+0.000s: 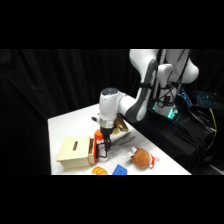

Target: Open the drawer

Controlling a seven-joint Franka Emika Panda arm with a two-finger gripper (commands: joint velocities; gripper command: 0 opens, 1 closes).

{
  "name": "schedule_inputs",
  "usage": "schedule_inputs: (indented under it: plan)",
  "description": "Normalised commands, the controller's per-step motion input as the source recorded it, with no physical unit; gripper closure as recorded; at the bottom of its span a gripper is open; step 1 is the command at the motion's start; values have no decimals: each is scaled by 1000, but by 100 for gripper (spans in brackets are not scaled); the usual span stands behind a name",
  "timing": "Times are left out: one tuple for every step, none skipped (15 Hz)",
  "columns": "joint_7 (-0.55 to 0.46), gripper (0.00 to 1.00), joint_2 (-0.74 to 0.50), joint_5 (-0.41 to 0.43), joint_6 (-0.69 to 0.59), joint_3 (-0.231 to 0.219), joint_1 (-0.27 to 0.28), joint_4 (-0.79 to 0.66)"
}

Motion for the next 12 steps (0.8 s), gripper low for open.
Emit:
schedule_inputs:
  plan:
    - [35, 0, -478, -77, 111, -60, 132, -527]
    - [0, 0, -451, -58, 91, -14, 69, -495]
    - [-13, 0, -441, -55, 81, 9, 37, -480]
    - [-35, 0, -458, -45, 61, 36, 3, -483]
    - [-34, 0, -505, -65, 42, 25, 1, -500]
    - [-18, 0, -546, -94, 27, 7, 12, -508]
    - [5, 0, -593, -139, -9, -23, 28, -506]
    - [18, 0, -630, -172, -61, -35, 27, -489]
    - [54, 0, -654, -232, -102, -63, 37, -465]
    - [76, 0, -668, -273, -167, -65, 24, -426]
    - [113, 0, -679, -316, -233, -53, 12, -388]
    - [94, 0, -663, -292, -300, 12, -51, -329]
